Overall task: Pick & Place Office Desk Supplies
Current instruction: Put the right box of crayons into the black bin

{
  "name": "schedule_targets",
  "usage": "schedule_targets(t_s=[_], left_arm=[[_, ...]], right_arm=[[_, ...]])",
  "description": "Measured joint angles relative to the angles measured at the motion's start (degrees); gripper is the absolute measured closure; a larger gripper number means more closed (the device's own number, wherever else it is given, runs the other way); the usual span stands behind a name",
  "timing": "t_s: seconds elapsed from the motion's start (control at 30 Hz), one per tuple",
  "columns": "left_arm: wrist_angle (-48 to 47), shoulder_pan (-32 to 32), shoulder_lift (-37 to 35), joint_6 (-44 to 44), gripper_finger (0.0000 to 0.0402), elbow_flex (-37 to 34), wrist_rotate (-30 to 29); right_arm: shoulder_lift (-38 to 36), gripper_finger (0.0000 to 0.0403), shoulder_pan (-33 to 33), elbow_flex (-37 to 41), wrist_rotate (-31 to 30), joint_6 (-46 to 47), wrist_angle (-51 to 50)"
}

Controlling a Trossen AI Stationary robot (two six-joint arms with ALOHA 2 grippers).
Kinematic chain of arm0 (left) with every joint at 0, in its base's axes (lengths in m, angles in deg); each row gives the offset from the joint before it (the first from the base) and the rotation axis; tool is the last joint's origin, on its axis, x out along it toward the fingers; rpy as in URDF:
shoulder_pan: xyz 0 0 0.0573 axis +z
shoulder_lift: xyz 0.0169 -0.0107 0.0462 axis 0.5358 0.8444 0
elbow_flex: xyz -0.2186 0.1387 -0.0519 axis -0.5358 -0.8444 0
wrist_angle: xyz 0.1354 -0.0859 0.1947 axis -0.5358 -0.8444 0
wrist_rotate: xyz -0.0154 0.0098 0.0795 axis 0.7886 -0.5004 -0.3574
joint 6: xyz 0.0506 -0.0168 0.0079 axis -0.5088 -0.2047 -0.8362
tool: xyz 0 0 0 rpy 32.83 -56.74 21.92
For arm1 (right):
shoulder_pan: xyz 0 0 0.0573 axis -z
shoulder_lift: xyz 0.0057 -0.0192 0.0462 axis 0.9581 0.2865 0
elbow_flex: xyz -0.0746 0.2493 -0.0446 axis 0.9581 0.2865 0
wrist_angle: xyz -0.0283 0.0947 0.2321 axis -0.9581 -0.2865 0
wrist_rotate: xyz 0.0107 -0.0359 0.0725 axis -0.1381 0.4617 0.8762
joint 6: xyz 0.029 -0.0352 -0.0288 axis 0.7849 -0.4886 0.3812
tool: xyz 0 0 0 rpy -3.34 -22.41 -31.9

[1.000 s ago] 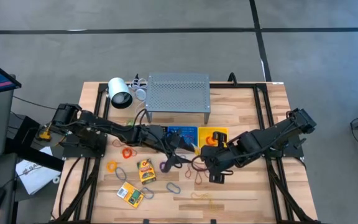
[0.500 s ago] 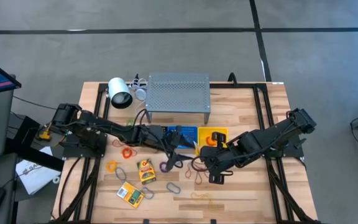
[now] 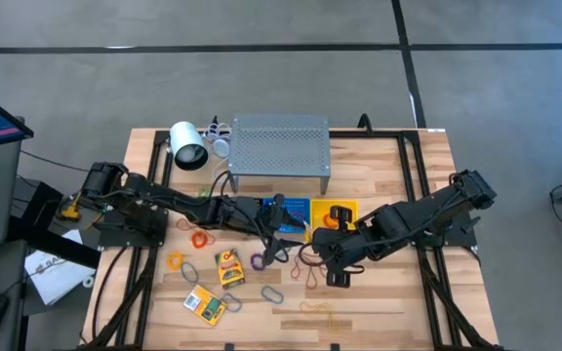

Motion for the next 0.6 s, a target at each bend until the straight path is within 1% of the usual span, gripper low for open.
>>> schedule_targets(t_s=[0.23, 0.4, 0.47, 0.6], left_arm=[[-0.01, -0.02, 0.01, -2.42, 0.0174, 0.00, -3.45], [0.01, -0.03, 0.01, -2.85, 0.0174, 0.00, -3.59], [0.07, -0.17, 0.01, -2.85, 0.0174, 0.00, -1.94], [0.89, -0.69, 0.03, -2.02, 0.0174, 0.00, 3.58]], right_arm=[[0.00, 0.0403, -0.02, 0.00, 0.85, -0.01, 0.15], [0.00, 0.0403, -0.02, 0.00, 0.87, -0.16, -0.06], [-0.02, 0.0403, 0.16, 0.00, 0.87, -0.55, -0.14], [-0.42, 0.0403, 0.80, 0.00, 0.88, -1.12, -0.34]])
